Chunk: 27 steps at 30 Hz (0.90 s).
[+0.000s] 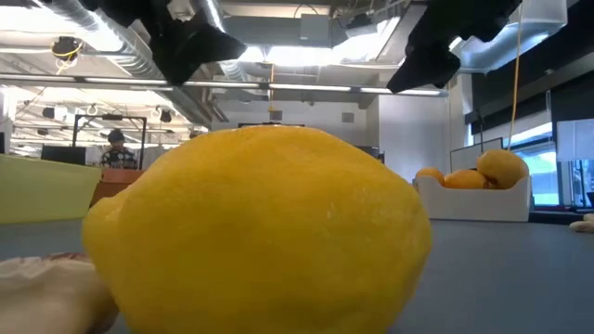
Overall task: Sort produce into baskets
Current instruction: Put the lemon into the white bin
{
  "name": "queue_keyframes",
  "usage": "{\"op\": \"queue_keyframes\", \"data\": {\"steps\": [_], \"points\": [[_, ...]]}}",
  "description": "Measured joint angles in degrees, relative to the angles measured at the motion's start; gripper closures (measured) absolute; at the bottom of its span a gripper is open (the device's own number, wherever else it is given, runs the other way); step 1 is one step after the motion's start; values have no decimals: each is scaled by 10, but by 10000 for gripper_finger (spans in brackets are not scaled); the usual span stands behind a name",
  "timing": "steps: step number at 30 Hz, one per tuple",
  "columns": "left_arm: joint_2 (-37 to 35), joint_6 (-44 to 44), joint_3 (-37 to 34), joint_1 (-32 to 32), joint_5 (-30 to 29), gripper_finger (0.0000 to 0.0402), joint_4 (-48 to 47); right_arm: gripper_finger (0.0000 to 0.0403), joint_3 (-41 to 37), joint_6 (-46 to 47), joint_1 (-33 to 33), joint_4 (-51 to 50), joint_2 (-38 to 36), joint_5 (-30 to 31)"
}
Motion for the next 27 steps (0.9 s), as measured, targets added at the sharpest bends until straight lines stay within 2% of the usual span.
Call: {"op": "queue_keyframes", "data": {"steps": [6,14,18,27], "points": [[89,-19,64,-23,19,110,4,97,0,47,36,16,0,9],[199,22,169,-62,64,110,3,97,0,115,87,14,0,40],[235,87,174,-66,100,110,-2,97,0,119,105,13,0,74],[282,83,174,-38,134,110,9,97,0,117,106,9,0,87]]}}
